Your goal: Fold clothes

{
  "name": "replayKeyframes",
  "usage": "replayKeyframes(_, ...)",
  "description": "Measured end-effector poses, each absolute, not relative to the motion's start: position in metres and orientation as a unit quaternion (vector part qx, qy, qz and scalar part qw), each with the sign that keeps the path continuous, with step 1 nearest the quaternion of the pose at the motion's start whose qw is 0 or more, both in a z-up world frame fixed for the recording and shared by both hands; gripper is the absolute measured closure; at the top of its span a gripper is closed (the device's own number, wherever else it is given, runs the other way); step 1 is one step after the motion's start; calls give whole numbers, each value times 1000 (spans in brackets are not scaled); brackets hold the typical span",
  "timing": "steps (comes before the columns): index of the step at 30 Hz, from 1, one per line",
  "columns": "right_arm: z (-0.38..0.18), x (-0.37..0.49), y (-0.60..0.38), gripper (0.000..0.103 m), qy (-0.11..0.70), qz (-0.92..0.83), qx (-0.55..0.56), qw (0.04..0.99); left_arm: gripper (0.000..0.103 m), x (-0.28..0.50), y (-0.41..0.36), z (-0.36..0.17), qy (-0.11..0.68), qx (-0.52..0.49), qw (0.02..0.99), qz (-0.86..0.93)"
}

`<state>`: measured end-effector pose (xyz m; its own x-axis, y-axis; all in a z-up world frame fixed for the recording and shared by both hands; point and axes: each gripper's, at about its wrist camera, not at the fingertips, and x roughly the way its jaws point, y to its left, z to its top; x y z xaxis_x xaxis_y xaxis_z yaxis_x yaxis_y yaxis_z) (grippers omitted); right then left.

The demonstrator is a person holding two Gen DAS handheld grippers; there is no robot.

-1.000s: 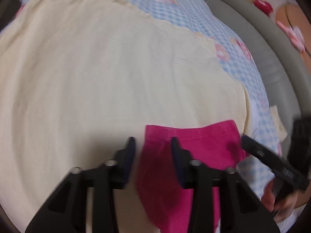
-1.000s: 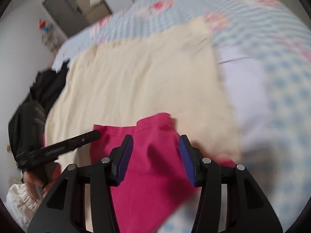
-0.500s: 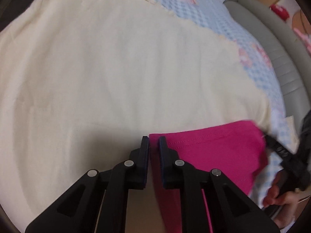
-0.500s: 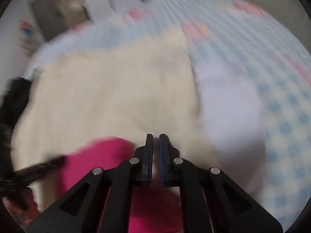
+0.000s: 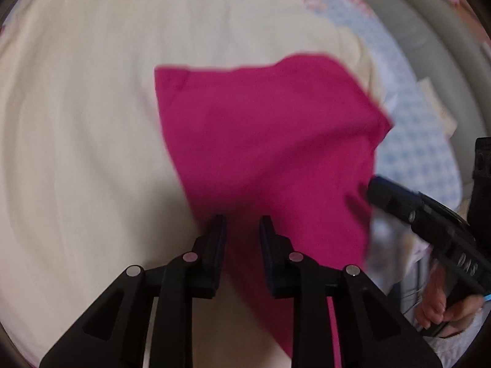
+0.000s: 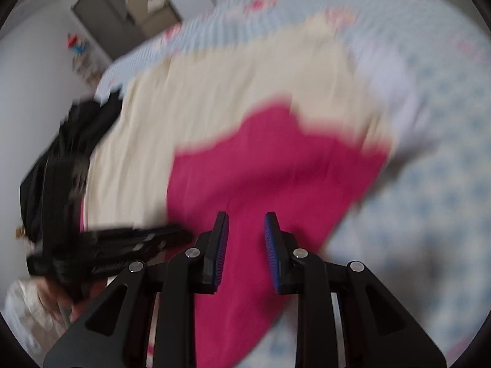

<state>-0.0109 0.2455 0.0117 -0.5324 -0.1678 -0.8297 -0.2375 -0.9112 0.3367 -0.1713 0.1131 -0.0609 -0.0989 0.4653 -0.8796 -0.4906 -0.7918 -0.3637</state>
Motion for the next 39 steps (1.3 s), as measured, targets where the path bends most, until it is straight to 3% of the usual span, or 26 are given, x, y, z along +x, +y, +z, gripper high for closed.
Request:
replayKeyframes(5, -19, 32, 226, 79, 163, 830, -532, 41, 79, -130, 69, -45, 51, -576, 304, 757)
replayKeyframes(12, -3, 76, 195, 75, 230, 844, -484, -17, 75, -90, 72, -26, 0, -532, 362, 765)
replayKeyframes(18, -47, 90, 150, 74, 202, 815, -543, -12, 73, -69, 45, -56, 14, -585, 323, 744)
replayKeyframes(20, -51, 98, 148, 72, 197, 814, -547, -5, 73, -60, 22, -52, -7, -584, 329, 742)
replayKeyframes(22, -46, 104, 149, 64, 201, 821, -535, -4, 73, -53, -4, -46, -40, -584, 335, 738)
replayKeyframes(27, -34, 118, 151, 64, 211, 838, -504, -3, 62, -58, -40, -40, -87, -555, 281, 778)
replayKeyframes(30, -37, 120, 150, 56, 199, 840, -505, 18, 62, -58, -66, -56, -105, -580, 254, 767)
replayKeyframes(33, -57, 124, 151, 56, 201, 821, -533, 31, 62, -43, -84, -59, -111, -581, 265, 761)
replayKeyframes(36, -63, 134, 158, 56, 227, 812, -536, 22, 61, -41, -133, -52, -218, -536, 250, 777)
replayKeyframes(39, -59, 134, 166, 54, 292, 810, -509, -18, 61, -48, -168, -58, -275, -528, 189, 781)
